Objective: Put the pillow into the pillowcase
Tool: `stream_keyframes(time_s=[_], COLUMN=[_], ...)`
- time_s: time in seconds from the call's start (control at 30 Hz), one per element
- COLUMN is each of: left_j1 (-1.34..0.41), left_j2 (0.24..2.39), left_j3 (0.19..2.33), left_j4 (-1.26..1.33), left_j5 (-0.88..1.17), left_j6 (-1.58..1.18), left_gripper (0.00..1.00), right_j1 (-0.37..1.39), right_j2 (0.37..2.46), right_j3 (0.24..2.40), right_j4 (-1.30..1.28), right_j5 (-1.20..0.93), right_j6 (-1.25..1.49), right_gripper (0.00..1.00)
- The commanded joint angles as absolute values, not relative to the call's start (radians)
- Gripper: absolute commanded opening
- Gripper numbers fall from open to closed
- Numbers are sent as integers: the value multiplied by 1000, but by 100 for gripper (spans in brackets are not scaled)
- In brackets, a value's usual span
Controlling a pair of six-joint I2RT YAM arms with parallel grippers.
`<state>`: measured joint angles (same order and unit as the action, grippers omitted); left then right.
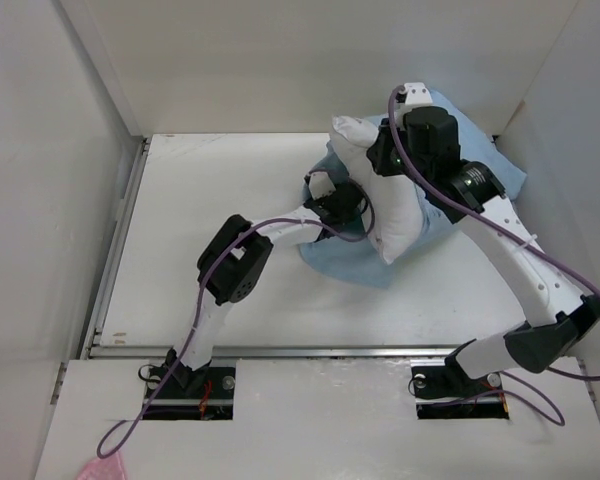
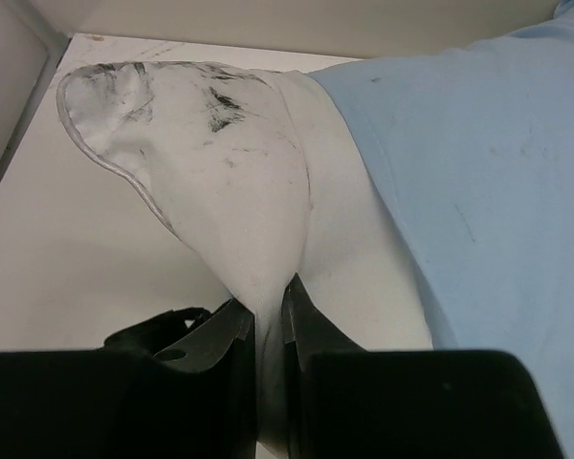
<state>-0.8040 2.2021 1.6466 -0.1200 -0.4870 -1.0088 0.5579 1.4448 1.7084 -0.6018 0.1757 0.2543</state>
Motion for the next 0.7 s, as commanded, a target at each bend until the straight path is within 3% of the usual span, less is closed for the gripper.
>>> stream_keyframes(time_s=[0.0,0.03,0.07,0.23,0.4,0.67], left_j1=[-732,-732,-732,-732,-723,-676], left_j2=[2221,2221,2204,2032,1694,1329], left_j3=[1545,1545,1545,1458,1148,960], left_j4=[-198,-198,-218,-209,-55,87], left_j5=[-477,-477,-492,-557,-580,-321], left_j6=[-991,-991,-1002,-947,-891,-721], left_gripper=[44,11,0,0,0,0], right_j1=[604,604,604,595,595,664], right_j2=[1267,1258,1258,1236,1258,1357], right_j3=[1757,1756,1747,1711,1635,1457], right_j4=[-381,-380,-380,-380,-445,-427], right_j5=[21,21,21,60,123,224], right_j6=[342,342,342,342,293,100], right_gripper=[0,0,0,0,0,0])
